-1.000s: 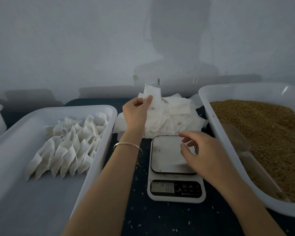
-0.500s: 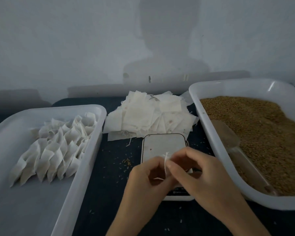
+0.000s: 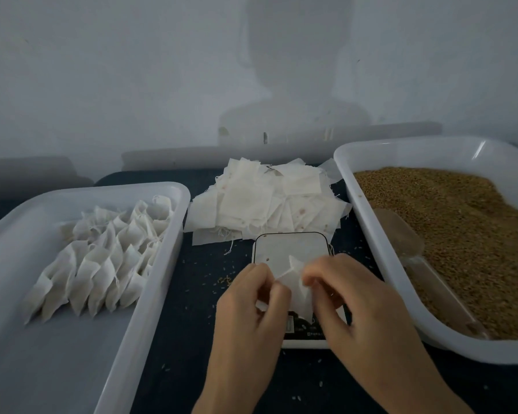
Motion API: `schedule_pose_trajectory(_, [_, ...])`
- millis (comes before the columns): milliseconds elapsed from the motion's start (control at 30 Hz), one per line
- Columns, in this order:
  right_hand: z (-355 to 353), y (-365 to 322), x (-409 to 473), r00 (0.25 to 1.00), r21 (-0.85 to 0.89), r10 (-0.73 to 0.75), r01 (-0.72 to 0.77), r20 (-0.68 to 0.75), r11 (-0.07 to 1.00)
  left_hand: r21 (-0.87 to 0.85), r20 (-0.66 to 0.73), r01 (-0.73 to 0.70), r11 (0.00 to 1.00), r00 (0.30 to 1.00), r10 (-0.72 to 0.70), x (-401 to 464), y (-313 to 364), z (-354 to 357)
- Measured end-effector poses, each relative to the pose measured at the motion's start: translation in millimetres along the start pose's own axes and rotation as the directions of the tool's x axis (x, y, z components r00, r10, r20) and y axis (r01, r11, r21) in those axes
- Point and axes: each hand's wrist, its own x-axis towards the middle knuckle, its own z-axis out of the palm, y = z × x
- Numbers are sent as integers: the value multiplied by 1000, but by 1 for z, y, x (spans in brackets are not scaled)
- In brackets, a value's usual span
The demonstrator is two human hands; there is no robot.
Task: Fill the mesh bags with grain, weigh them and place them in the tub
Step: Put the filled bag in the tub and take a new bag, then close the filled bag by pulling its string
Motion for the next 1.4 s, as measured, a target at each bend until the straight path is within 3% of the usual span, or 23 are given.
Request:
schedule_pose_trajectory(133, [-1,-2,0,995,-222,25,-2,101,975,147,8,-103,984,995,103,3,-1,2])
schedule_pose_trajectory(233, [2,-1,1,967,-270,196,-148,161,951,458,167,-377,805,926,339,2,0,2])
schedule_pose_trajectory(300, [2,6,-2,948,-108,272,-257,163,960,507,275,-490,709,871,406,0,0,4])
schedule_pose_trajectory(400, [-1,5,0,913,172,351,-387,206,906,465,366,-553,691,831,419,0,-1,3])
schedule_pose_trajectory(467, [-4,6,1,925,216,355,-377,135,900,420,410,-584,695,805,428,-1,-2,1])
schedule_pose_trajectory(567, [-8,5,3,939,170,341,-342,34,924,391,427,-476,788,852,303,-1,0,4])
schedule_pose_trajectory(700, [-5,3,2,939,54,334,-339,83,939,452,288,-245,858,950,120,1,1,20])
schedule_pose_trajectory(800, [-10,5,3,935,-63,310,-304,174,951,430,240,-264,864,955,172,6,-3,29])
schedule_pose_trajectory(900, [-36,12,8,922,51,264,-289,285,956,290,210,-250,924,959,193,12,-3,34])
schedule_pose_trajectory(967, [-63,29,9,951,54,288,-296,110,954,145,217,-128,981,972,95,16,-1,37])
schedule_pose_trajectory(1000, [-77,41,11,945,-32,328,-327,21,945,84,244,-82,993,968,60,17,2,39])
schedule_pose_trajectory(1067, [-97,68,16,859,-403,509,-447,55,799,-14,328,-59,998,943,61,19,8,44])
schedule_pose_trajectory(1100, [-101,79,18,754,-581,641,-461,143,671,-37,386,-64,997,919,73,19,12,47])
schedule_pose_trajectory(1167, [-95,99,20,560,-726,779,-406,282,555,-60,503,-84,995,858,103,17,19,54])
schedule_pose_trajectory(1200, [-88,105,20,518,-739,795,-391,316,548,-61,547,-96,994,830,114,17,21,58])
schedule_pose_trajectory(1333, [-81,112,21,549,-732,759,-346,349,587,-66,585,-97,993,803,117,16,25,65])
schedule_pose_trajectory(1400, [-100,117,21,602,-761,745,-329,287,559,-74,592,-78,994,799,107,16,25,65])
